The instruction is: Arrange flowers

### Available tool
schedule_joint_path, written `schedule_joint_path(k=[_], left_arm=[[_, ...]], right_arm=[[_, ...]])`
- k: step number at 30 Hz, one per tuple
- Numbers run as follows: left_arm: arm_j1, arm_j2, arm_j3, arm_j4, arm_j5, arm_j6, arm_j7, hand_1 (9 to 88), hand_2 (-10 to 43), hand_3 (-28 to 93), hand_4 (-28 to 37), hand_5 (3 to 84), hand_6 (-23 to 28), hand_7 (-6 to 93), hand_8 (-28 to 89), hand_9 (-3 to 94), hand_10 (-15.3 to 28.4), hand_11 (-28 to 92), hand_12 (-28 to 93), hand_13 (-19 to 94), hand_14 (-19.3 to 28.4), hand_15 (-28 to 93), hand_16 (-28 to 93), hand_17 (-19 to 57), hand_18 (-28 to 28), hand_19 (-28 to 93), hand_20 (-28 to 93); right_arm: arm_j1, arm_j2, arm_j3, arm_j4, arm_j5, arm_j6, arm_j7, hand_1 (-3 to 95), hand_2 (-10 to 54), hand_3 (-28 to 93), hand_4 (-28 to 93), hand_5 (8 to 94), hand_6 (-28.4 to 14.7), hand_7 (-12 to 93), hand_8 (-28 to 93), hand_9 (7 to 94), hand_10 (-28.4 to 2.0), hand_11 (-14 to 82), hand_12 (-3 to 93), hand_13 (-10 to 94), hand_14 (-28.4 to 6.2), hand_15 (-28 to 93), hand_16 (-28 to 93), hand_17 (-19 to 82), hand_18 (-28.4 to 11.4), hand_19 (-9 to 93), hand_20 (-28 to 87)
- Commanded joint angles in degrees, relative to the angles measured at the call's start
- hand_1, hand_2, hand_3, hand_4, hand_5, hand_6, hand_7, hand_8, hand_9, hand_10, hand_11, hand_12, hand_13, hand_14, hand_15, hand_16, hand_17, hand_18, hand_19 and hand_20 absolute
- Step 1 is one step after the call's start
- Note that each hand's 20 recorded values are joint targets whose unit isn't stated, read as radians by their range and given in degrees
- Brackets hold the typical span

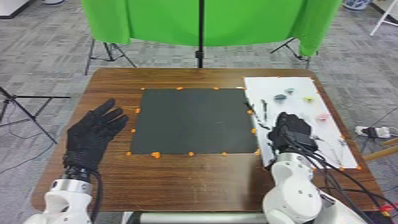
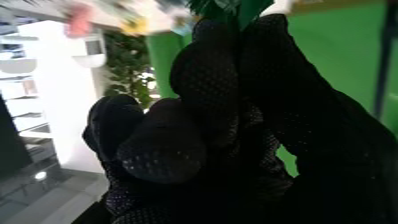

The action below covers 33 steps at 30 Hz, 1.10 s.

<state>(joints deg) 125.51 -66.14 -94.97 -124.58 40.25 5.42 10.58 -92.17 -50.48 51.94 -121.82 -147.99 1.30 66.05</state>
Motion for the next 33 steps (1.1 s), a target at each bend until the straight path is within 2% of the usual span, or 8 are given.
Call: schedule_joint_path(k=[1, 5, 11, 21, 22, 23, 29, 33], left_arm=[[1.48, 1.98, -0.99, -1.72, -0.52, 2.11, 1.0, 23.0, 8.3, 79, -27.5, 41.5, 10.6, 10.6, -9, 36.7, 19.8, 23, 10, 26, 26.0, 44, -8, -9.5, 23.6, 52, 7], [0.62, 4.72, 0.2, -1.93, -1.46, 3.7, 3.82, 22.9, 8.2, 80, -27.4, 41.3, 10.6, 10.5, -9, 36.6, 19.8, 23, 10, 26, 26.0, 44, -8, -9.4, 23.9, 53, 7], [-5.04, 5.39, 0.88, -1.13, -0.3, 2.66, 0.35, 23.1, 8.4, 79, -27.1, 41.0, 10.5, 9.1, -8, 36.1, 19.4, 21, 10, 26, 25.7, 42, -8, -7.6, 25.4, 58, 10], [-13.11, 6.71, 4.95, 1.42, 0.3, 1.54, -1.24, 23.3, 8.5, 78, -26.7, 40.7, 10.7, 6.5, -7, 35.1, 19.0, 11, 14, 26, 24.9, 24, -1, -7.7, 24.9, 55, 13], [-16.59, 6.38, 6.82, 3.72, 0.31, -0.53, -0.4, 23.3, 8.5, 78, -26.7, 40.7, 10.7, 6.4, -7, 35.1, 19.1, 10, 14, 26, 24.7, 22, 0, -7.7, 24.9, 54, 13], [-15.96, 6.15, 6.59, 3.25, 0.31, 0.09, -0.84, 23.3, 8.5, 78, -26.6, 40.8, 10.8, 6.4, -7, 35.2, 19.1, 10, 14, 26, 24.7, 21, 0, -7.7, 24.9, 54, 13], [-20.2, 9.94, 10.47, 4.75, -1.46, 0.85, 6.1, 23.2, 8.5, 78, -26.4, 41.3, 10.9, 6.7, -7, 36.2, 19.6, 12, 14, 27, 25.0, 21, 2, -7.8, 24.8, 52, 13], [-21.54, 9.83, 10.48, 5.1, -1.46, 1.19, 6.1, 23.2, 8.3, 79, -26.4, 41.4, 10.9, 7.1, -7, 36.4, 19.6, 14, 14, 27, 25.2, 24, 2, -7.8, 24.6, 52, 14]], right_arm=[[12.08, -12.25, -5.57, 2.86, 3.58, -2.52, -10.99, 55.9, -9.5, 74, -28, 84.0, -6.6, 36, 17, 83.7, -13.9, 55.5, 26.2, 84, -7.9, 78, 21, 52, -23.2, 93, 40], [19.68, -19.67, -10.12, 9.64, 4.93, -3.53, -16.37, 55.4, -9.5, 75, -28, 84.0, -6.4, 36, 18, 83.9, -13.9, 55.3, 26.6, 84, -7.9, 78, 21, 52, -23.3, 93, 40], [25.32, -27.43, -15.0, 19.74, 6.77, -4.56, -18.67, 53.8, -9.5, 76, -27, 82.9, -5.7, 37, 19, 83.8, -13.5, 54.8, 28.1, 84, -7.5, 79, 21, 52, -23.2, 93, 41], [29.87, -31.74, -21.99, 29.65, 16.3, -8.48, -13.1, 57.1, -9.5, 62, -15, 77.6, -5.4, 41, 17, 80.1, -14.1, 58.0, 25.3, 82, -7.1, 79, 22, 51, -22.3, 93, 43], [33.93, -29.83, -25.74, 30.01, 21.04, -5.61, -9.39, 57.4, -9.5, 62, -15, 77.4, -5.3, 41, 17, 80.0, -14.1, 58.3, 25.0, 81, -7.1, 79, 22, 51, -22.4, 93, 43], [31.71, -31.43, -23.66, 30.36, 20.69, -8.69, -10.45, 57.6, -9.5, 61, -15, 77.3, -5.3, 41, 17, 79.9, -14.1, 58.6, 24.8, 81, -7.0, 80, 22, 51, -22.4, 93, 43], [39.32, -29.5, -30.8, 31.89, 24.24, -8.02, -8.71, 58.7, -9.2, 59, -15, 77.2, -5.1, 41, 16, 79.6, -14.0, 58.9, 24.1, 81, -6.7, 80, 22, 50, -22.1, 93, 43], [39.74, -30.42, -29.54, 32.62, 24.85, -9.82, -10.39, 58.0, -9.2, 59, -17, 77.7, -4.6, 42, 15, 79.9, -13.8, 59.3, 23.6, 81, -6.8, 80, 22, 50, -22.2, 93, 43]])
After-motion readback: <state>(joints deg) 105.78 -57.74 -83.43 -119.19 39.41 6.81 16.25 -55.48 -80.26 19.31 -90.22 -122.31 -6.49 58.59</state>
